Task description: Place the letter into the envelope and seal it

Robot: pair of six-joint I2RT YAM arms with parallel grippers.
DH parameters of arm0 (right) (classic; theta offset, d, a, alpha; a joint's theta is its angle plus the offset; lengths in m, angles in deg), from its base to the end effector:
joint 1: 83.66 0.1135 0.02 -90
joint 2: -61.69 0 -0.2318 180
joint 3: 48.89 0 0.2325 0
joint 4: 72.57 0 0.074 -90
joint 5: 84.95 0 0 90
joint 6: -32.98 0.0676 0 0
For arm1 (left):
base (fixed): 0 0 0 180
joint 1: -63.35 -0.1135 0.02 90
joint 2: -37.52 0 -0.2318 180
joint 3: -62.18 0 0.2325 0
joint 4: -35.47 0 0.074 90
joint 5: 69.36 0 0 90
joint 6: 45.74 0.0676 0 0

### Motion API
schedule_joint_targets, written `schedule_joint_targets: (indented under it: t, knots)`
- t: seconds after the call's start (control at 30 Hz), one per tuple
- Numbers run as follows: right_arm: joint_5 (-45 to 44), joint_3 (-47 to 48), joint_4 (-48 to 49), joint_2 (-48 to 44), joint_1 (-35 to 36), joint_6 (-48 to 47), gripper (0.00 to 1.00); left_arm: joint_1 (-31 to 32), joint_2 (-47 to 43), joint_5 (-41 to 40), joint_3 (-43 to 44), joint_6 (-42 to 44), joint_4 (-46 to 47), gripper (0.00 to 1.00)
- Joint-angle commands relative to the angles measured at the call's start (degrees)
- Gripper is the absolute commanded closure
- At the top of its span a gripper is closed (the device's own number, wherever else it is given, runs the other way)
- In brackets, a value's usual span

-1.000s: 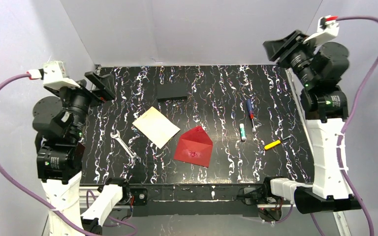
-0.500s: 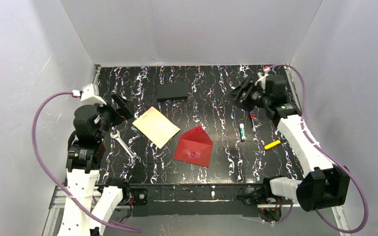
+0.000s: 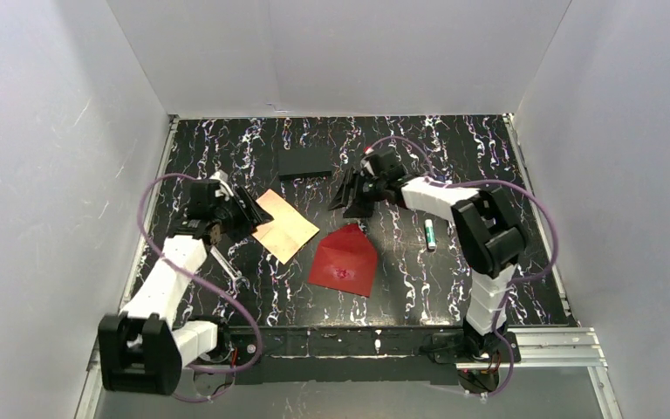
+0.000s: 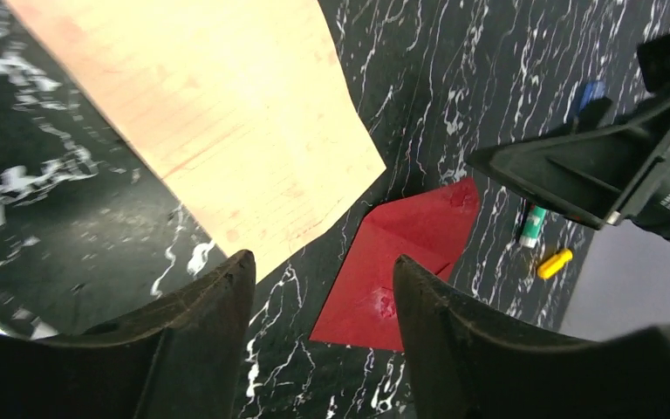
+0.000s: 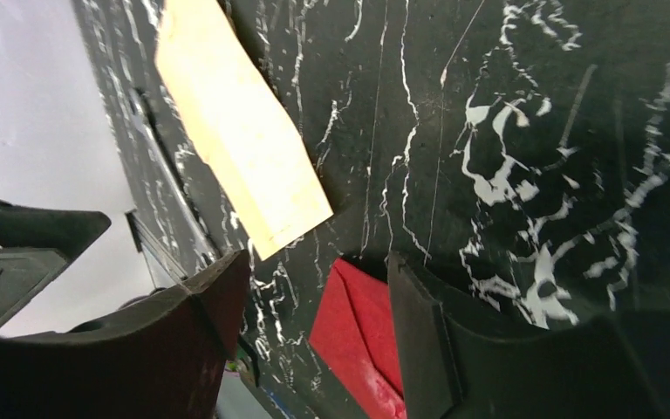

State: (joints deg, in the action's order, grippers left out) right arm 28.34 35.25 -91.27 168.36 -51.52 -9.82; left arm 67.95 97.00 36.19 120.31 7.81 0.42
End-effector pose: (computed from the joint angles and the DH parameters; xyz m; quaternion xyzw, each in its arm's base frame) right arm 0.3275 0.2373 0.1568 0.0343 0.8953 0.3996 0.1939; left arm 0.2445 -0.0378 0.2251 -0.1840 0.8672 -0.2697 0.3760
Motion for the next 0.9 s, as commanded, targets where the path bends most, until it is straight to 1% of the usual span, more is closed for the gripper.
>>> schedule_joint_targets:
  t: [0.0,0.1,0.23,0.33,0.47,0.57,0.87]
  knots:
    - [4.3,5.8,3.2,4.6,2.2,-1.5,0.34,-0.2,9.2,11.9,-1.2,-5.5,13.6,0.48]
    - [3.6,5.8,3.2,6.4,3.3,-0.7,0.35,0.0,16.4,13.3,1.1,-5.5,15.7,0.51]
    - [1.0,2.6,8.2,6.7,4.8,1.6,0.35,0.0,23.0,15.3,2.8,-6.1,19.6,0.54]
    - [0.2,1.5,9.6,7.6,5.7,1.8,0.36,0.4,27.4,18.9,3.5,-8.0,23.2,0.63]
    - [-0.4,0.9,9.4,8.1,6.1,0.0,0.36,1.7,31.2,20.4,4.4,-7.1,23.3,0.66]
    - [-0.1,2.7,7.0,9.7,6.1,-3.0,0.36,2.0,33.1,21.1,4.9,-6.5,22.9,0.72]
    - [4.8,5.3,6.3,14.3,6.1,-5.5,0.41,3.4,38.6,18.0,3.6,-5.8,21.8,0.81]
